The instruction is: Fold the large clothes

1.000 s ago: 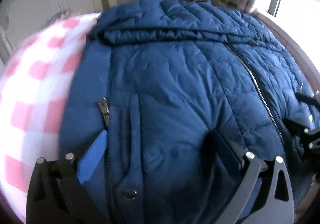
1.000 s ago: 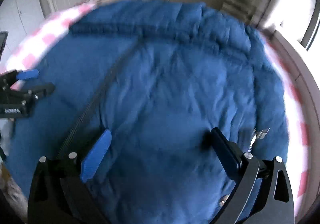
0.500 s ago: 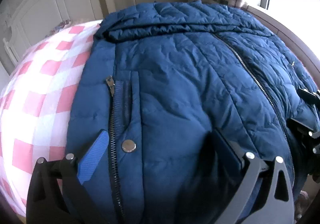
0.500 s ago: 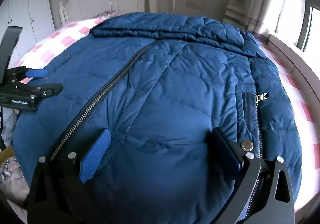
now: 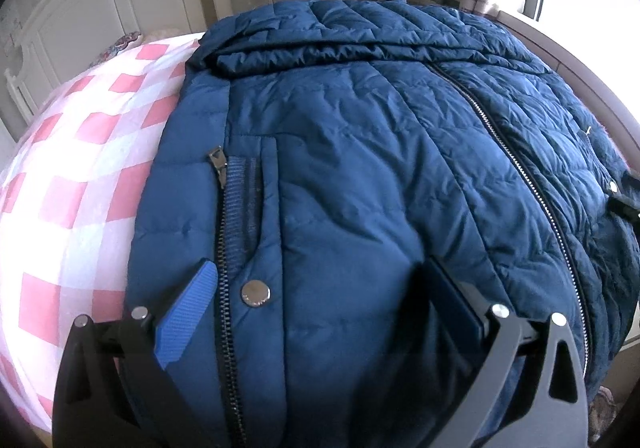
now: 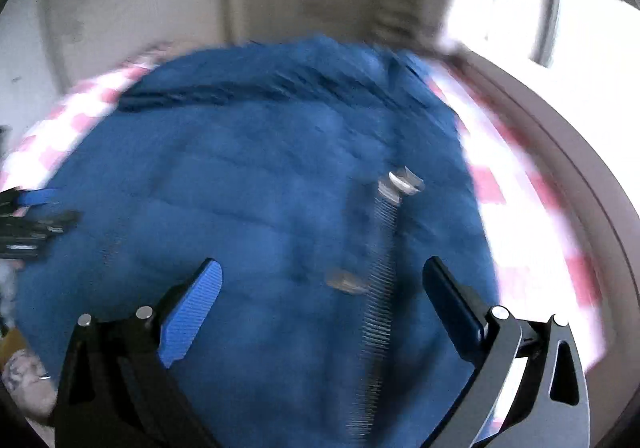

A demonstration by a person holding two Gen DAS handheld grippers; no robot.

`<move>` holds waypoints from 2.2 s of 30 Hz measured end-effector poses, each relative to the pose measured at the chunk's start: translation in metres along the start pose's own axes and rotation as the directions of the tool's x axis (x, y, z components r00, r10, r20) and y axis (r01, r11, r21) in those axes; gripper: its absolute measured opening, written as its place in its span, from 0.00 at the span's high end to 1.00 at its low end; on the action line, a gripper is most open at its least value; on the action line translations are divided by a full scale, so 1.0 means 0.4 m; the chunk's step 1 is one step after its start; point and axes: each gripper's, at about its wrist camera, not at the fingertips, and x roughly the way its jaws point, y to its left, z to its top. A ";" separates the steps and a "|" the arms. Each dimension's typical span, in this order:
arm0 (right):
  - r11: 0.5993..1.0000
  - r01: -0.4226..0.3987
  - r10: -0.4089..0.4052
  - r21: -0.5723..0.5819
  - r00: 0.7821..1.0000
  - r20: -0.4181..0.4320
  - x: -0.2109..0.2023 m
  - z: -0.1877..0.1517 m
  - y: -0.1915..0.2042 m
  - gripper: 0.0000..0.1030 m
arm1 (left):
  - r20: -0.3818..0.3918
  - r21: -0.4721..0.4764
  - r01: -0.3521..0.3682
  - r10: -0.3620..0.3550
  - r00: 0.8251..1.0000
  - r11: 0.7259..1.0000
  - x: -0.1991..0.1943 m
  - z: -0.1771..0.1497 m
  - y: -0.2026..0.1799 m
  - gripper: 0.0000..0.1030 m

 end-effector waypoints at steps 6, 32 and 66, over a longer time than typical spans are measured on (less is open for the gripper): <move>1.000 -0.001 0.001 -0.005 0.999 0.052 -0.004 -0.018 0.000 0.04 | -0.002 -0.006 0.005 -0.005 1.000 1.000 0.001 -0.001 -0.001 0.02; 0.956 -0.120 0.125 -0.269 0.992 -0.002 -0.073 -0.047 0.227 0.05 | 0.044 0.127 0.076 -0.082 0.996 0.989 -0.096 -0.092 -0.106 0.02; 0.998 -0.003 0.007 0.056 0.997 -0.075 0.201 0.291 -0.100 0.04 | -0.041 -0.135 -0.041 0.036 0.999 0.990 0.159 0.219 0.144 0.02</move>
